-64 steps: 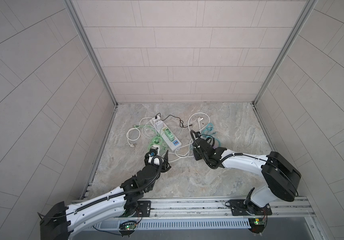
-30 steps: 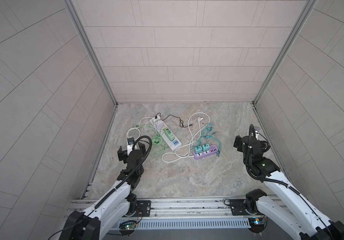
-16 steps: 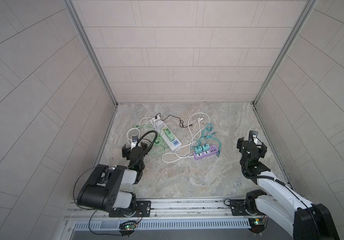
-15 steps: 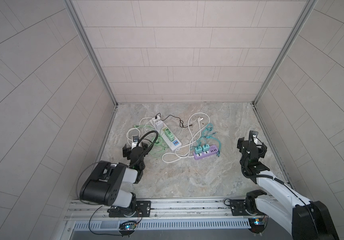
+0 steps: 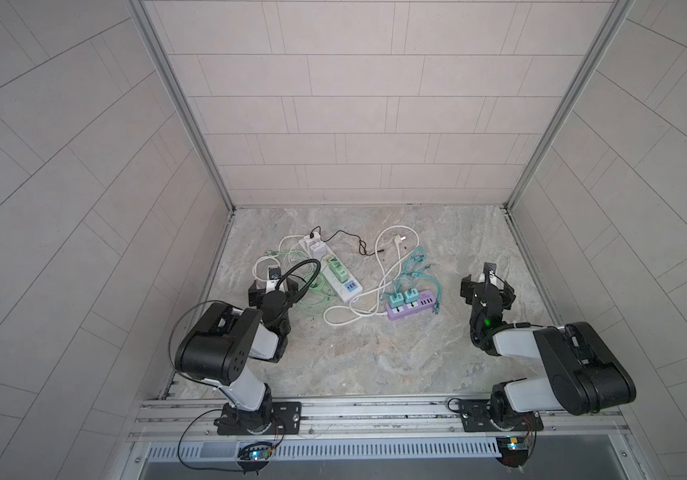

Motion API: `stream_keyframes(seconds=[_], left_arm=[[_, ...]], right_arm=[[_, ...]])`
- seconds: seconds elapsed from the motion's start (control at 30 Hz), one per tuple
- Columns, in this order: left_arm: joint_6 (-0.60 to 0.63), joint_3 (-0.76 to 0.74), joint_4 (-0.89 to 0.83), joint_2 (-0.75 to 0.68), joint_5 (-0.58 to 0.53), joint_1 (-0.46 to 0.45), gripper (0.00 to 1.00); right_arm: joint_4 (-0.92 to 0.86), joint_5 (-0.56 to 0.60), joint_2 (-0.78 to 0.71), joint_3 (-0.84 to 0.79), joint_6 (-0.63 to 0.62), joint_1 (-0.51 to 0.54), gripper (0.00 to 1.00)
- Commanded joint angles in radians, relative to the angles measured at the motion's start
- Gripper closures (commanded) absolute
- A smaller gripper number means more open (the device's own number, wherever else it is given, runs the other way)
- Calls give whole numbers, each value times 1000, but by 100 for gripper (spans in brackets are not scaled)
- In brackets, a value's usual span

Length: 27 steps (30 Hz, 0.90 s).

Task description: Insert the plug

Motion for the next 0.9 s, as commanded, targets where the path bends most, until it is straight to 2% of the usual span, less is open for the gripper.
stream_keyframes(seconds=[0.0,0.03,0.17,0.53,0.67,0.87], left_arm=[[-9,18,23,-3,-5,7,0],[-10,16,23,-3,-6,7,0],[-8,16,27,-2,-6,6,0],[-9,20,21,-2,-4,7,0],[-28,49,-70,-23,22,24,0],[-25,48,-65,-25,30,28,0]], right_arm=[[275,-102,129,-11,-74,0,1],[345,-94,167,-17,-101,14,1],[274,4,156,11,-108,50,1],[234,6,147,28,-104,50,1],[231,5,146,27,-104,49,1],[232,6,147,27,-104,50,1]])
